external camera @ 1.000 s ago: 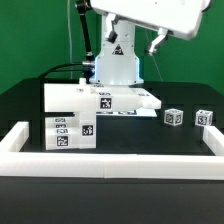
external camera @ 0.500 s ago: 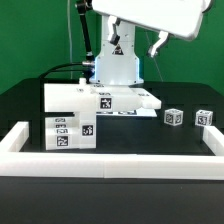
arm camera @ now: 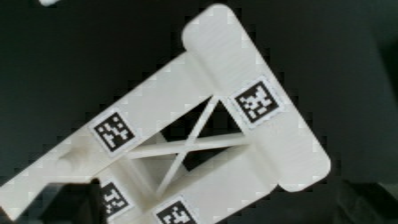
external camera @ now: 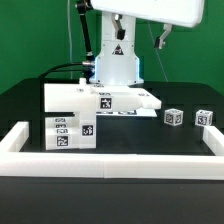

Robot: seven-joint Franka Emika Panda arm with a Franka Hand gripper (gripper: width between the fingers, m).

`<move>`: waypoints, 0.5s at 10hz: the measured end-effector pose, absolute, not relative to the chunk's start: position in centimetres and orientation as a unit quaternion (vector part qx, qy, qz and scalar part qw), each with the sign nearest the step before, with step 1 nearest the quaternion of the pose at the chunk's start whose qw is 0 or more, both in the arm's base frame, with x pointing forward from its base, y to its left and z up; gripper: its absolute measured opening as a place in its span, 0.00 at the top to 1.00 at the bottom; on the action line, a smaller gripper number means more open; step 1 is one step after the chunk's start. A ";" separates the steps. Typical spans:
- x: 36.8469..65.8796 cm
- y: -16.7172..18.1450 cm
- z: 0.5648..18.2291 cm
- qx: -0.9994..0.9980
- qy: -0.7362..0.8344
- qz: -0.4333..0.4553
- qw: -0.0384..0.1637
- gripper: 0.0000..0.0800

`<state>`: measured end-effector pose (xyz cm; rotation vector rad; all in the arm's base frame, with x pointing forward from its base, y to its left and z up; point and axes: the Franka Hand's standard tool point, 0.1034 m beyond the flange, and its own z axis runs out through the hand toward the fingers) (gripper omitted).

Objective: Assemble chair

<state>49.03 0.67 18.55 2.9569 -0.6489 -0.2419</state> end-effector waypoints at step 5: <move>48.4 3.7 18.4 0.979 -0.166 -0.119 0.018 0.19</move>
Offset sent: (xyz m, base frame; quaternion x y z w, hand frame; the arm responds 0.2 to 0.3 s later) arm -0.0083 0.0440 -0.0050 0.0636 -0.0045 -0.0905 0.9939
